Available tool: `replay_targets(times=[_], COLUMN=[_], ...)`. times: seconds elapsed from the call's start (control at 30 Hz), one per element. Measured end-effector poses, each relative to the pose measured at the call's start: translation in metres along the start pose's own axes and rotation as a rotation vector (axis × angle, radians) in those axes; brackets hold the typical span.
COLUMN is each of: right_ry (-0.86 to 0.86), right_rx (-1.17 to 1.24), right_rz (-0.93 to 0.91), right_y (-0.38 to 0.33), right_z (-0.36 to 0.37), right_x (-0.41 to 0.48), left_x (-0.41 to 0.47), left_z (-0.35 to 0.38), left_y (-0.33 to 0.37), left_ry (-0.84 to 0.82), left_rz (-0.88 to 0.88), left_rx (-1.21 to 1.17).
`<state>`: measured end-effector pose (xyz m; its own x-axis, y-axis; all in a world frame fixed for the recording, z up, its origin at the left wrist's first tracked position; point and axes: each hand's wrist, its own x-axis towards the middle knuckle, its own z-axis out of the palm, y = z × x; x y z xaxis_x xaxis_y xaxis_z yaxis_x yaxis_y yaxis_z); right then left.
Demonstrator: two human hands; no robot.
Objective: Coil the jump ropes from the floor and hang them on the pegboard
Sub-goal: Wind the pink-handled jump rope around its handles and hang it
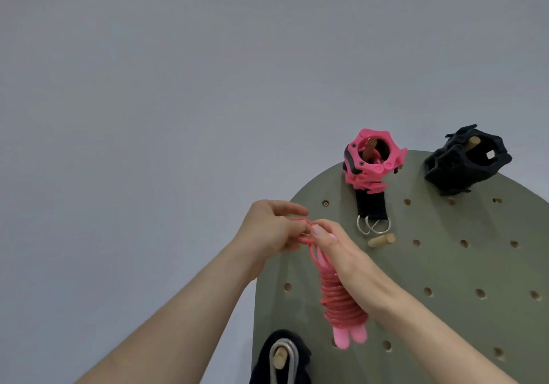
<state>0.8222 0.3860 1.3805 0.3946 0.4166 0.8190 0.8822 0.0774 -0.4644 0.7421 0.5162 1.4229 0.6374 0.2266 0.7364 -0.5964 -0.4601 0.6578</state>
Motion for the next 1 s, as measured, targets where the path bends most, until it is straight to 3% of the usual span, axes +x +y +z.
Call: replay_targets(times=[0.1, 0.23, 0.37, 0.67, 0.83, 1.0], right_ry=[0.062, 0.053, 0.008, 0.031, 0.09, 0.039], right_rx=[-0.037, -0.191, -0.256, -0.19, -0.207, -0.151], right_rz=[0.014, 0.042, 0.008, -0.018, 0.057, 0.079], right_y=[0.011, 0.015, 0.012, 0.002, 0.012, 0.018], right_z=[0.007, 0.007, 0.012, 0.024, 0.037, 0.038], right_x=[0.016, 0.017, 0.017, 0.029, 0.029, 0.029], left_x=[0.013, 0.023, 0.024, 0.025, 0.033, 0.043], left_z=[-0.002, 0.003, -0.002, -0.036, -0.041, -0.048], left_y=[-0.009, -0.011, -0.007, -0.016, -0.023, -0.031], left_ry=[0.064, 0.103, 0.1, 0.109, 0.006, -0.03], left_rz=[0.075, 0.272, 0.326, 0.223, 0.16, 0.187], left_rx=[0.06, 0.55, 0.741, 0.547, 0.452, 0.421])
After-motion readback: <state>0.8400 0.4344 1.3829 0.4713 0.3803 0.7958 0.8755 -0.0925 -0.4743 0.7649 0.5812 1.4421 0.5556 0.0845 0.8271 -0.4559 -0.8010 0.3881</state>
